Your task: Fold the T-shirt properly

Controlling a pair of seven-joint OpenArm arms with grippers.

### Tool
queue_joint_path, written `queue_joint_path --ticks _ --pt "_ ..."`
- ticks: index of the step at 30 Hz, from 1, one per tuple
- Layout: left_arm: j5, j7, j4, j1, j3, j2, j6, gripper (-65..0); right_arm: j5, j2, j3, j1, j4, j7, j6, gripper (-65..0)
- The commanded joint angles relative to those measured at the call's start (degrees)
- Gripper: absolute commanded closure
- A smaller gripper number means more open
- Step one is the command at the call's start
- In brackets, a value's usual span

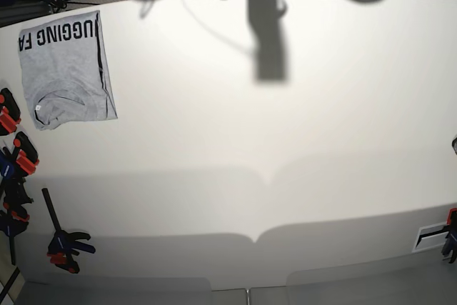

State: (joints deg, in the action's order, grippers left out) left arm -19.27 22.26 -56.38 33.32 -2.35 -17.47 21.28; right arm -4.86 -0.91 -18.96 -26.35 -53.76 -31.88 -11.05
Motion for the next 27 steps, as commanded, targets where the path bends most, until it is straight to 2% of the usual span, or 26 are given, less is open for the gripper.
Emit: queue_joint_path --ticks 1,8,16,21,24,27 --pt "-0.28 -0.33 0.76 -0.07 -0.07 -0.28 0.52 0.0 -0.07 0.44 0.24 0.42 0.68 0.28 0.22 0.0" --pt "-0.26 -0.50 8.02 -4.11 -0.07 1.18 0.52 0.0 -0.24 0.44 0.31 5.44 8.41 0.59 0.44 0.0" --pt "-0.24 -2.67 10.34 -5.70 -0.07 3.65 0.57 0.0 0.17 0.44 1.64 8.57 12.15 0.85 0.63 0.0" --pt "-0.22 -2.86 10.34 -5.73 -0.07 4.28 0.55 0.0 -0.24 0.28 9.38 8.61 12.15 1.66 0.63 0.0" --pt "0.00 -3.52 10.34 -5.70 -0.07 4.28 0.57 0.0 -5.81 0.26 16.11 8.94 12.17 1.68 0.63 0.0" --pt "5.84 -4.57 10.36 -5.70 -0.07 4.46 0.55 0.0 -9.38 0.26 21.84 9.38 12.15 2.12 0.55 0.0"
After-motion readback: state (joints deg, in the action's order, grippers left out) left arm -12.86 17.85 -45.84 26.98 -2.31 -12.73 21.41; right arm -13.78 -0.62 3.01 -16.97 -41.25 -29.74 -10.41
